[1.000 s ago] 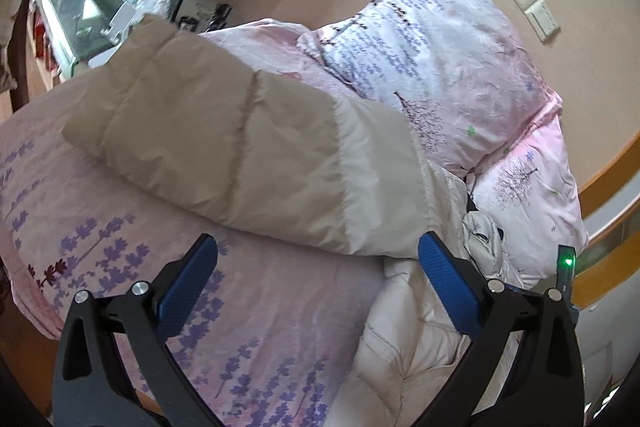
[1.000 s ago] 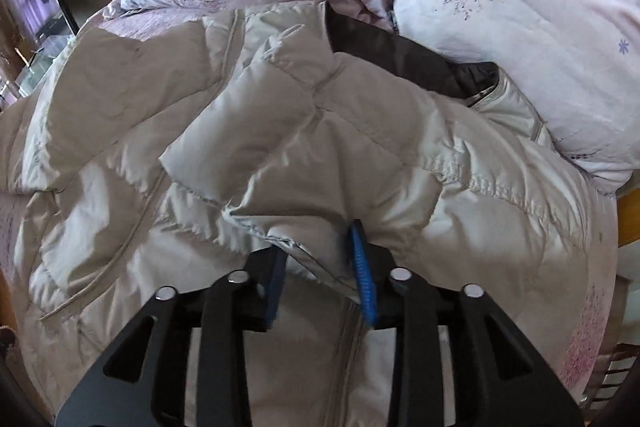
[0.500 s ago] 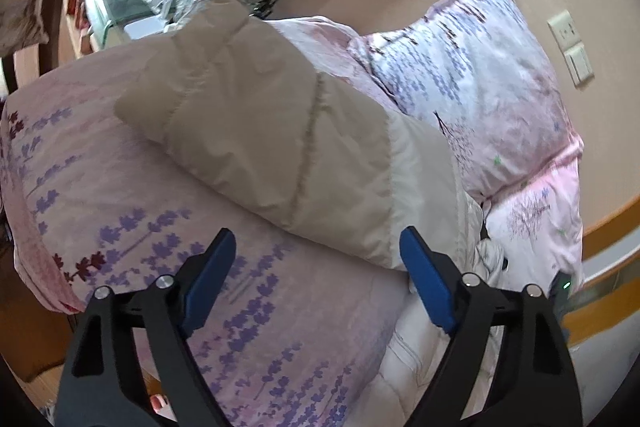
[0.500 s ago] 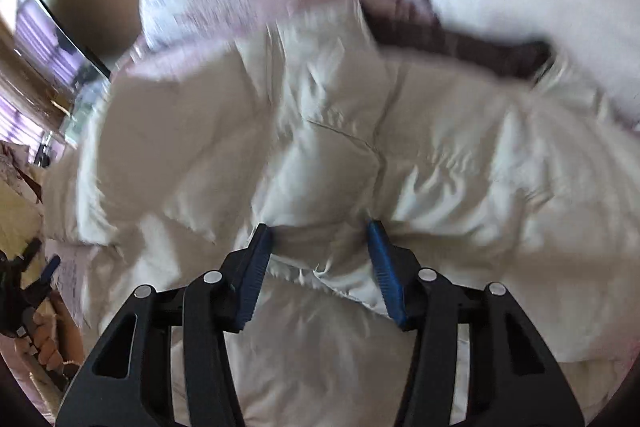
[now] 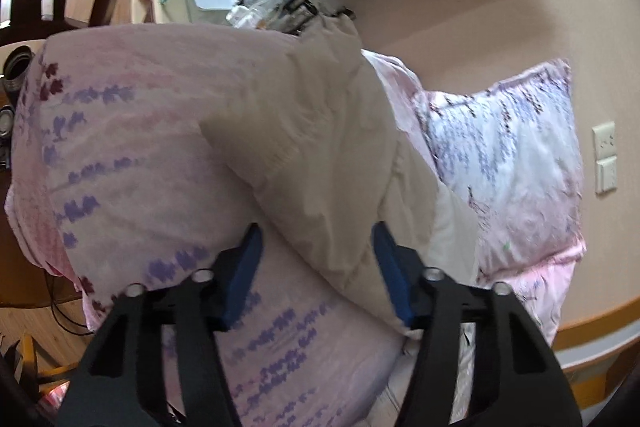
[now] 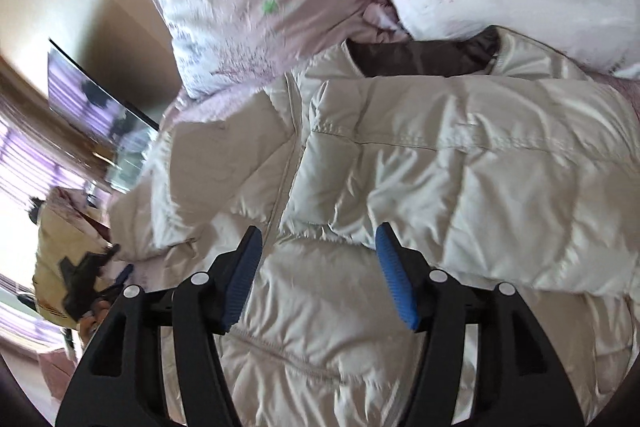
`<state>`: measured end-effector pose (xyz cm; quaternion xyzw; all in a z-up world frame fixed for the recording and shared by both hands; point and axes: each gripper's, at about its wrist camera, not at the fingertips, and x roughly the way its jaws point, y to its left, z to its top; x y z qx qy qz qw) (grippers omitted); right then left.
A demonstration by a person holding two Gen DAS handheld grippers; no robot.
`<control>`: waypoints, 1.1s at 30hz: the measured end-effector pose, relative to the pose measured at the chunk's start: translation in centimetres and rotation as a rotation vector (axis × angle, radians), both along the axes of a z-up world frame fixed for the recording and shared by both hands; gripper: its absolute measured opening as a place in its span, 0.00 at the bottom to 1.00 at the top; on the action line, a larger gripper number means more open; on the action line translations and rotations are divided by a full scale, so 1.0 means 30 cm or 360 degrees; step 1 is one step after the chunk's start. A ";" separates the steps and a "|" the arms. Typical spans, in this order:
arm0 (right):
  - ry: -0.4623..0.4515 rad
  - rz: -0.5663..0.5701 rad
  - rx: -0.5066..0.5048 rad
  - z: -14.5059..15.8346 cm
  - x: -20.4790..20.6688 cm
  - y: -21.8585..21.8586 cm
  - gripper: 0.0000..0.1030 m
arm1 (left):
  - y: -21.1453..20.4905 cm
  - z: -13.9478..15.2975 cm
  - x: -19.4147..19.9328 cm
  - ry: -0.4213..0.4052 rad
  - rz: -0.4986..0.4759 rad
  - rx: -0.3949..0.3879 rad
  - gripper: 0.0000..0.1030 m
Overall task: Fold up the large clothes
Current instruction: 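Grasp the other sleeve cuff with the left gripper and lift it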
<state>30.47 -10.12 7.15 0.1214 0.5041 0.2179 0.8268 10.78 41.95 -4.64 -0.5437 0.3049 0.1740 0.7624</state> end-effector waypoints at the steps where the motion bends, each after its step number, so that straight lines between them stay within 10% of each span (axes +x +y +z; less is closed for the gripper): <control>1: -0.0008 -0.0010 0.0019 0.011 -0.008 -0.021 0.60 | 0.006 -0.001 0.002 0.0021 0.0018 0.0005 0.39; 17: -0.0150 -0.0314 0.0125 0.050 -0.132 -0.376 0.62 | 0.067 0.007 0.032 -0.0012 0.0085 -0.0038 0.07; 33: -0.0195 -0.0482 0.0191 0.023 -0.225 -0.611 0.63 | -0.350 0.666 0.259 -0.0645 -0.0397 0.0518 0.05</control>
